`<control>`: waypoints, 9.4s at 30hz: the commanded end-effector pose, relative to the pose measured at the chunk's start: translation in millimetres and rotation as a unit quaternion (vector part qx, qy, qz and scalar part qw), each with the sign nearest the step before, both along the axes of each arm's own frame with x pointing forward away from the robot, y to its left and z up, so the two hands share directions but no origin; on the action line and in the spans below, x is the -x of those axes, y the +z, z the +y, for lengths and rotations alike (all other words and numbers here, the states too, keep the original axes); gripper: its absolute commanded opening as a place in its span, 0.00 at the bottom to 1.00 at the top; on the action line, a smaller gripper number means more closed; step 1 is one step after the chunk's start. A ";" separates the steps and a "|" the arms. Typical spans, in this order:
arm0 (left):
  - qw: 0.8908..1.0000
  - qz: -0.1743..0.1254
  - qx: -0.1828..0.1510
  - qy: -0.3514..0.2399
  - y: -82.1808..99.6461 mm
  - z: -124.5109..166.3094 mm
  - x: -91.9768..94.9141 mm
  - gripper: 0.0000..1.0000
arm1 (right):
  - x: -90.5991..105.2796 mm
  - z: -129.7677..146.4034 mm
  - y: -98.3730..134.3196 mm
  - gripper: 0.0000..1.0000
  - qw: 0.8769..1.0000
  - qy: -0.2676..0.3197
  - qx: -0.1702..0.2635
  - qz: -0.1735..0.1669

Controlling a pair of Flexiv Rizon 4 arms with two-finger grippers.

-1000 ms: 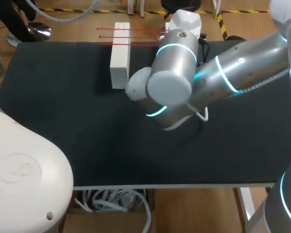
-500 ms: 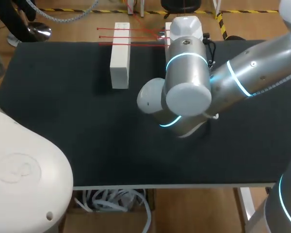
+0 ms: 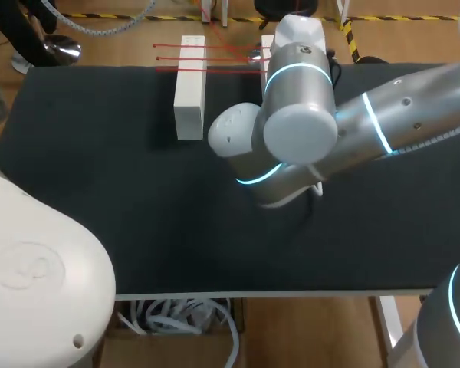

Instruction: Grab the tape and strap the tape.

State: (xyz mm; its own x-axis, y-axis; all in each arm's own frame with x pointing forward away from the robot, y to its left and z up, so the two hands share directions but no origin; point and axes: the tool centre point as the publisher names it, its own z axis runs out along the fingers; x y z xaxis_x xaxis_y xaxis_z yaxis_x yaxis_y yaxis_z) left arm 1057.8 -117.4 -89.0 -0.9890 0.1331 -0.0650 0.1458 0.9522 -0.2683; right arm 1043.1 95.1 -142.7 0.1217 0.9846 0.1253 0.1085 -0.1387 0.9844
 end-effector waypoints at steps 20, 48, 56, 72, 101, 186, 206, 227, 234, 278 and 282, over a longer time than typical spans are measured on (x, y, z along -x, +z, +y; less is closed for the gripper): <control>1.000 0.001 -0.002 0.000 1.0 -0.8 -0.1 0.00 | 0.2 -2.5 5.3 0.00 1.000 0.004 -0.002 0.017; 1.000 0.001 -0.002 0.000 1.0 -0.8 -0.1 0.00 | 0.2 -2.5 5.3 0.00 1.000 0.004 -0.002 0.017; 1.000 0.001 -0.002 0.000 1.0 -0.8 -0.1 0.00 | 0.2 -2.5 5.3 0.00 1.000 0.004 -0.002 0.017; 1.000 0.001 -0.002 0.000 1.0 -0.8 -0.1 0.00 | 11.1 15.3 13.2 0.00 0.991 0.035 0.133 -0.002; 1.000 0.001 -0.002 0.000 1.0 -0.8 -0.1 0.00 | 9.6 3.0 35.3 0.00 0.920 0.029 0.379 0.096; 1.000 0.001 -0.002 0.000 1.0 -0.8 -0.1 0.00 | -4.1 84.3 82.1 0.00 0.703 -0.010 0.710 0.047; 1.000 0.001 -0.002 0.000 1.0 -0.8 -0.1 0.00 | -5.0 106.8 77.6 0.00 0.685 0.021 0.727 0.034; 1.000 0.001 -0.002 0.000 1.0 -0.8 -0.1 0.00 | -10.2 122.4 76.6 0.00 0.682 0.030 0.730 0.025; 1.000 0.001 -0.002 0.000 1.0 -0.8 -0.1 0.00 | -11.2 125.7 75.1 0.00 0.678 0.034 0.734 0.025; 1.000 0.001 -0.002 0.000 1.0 -0.8 -0.1 0.00 | -8.3 134.9 72.5 0.00 0.664 0.051 0.746 0.028; 1.000 0.001 -0.002 0.000 1.0 -0.8 -0.1 0.00 | -7.4 134.5 70.1 0.00 0.663 0.053 0.746 0.032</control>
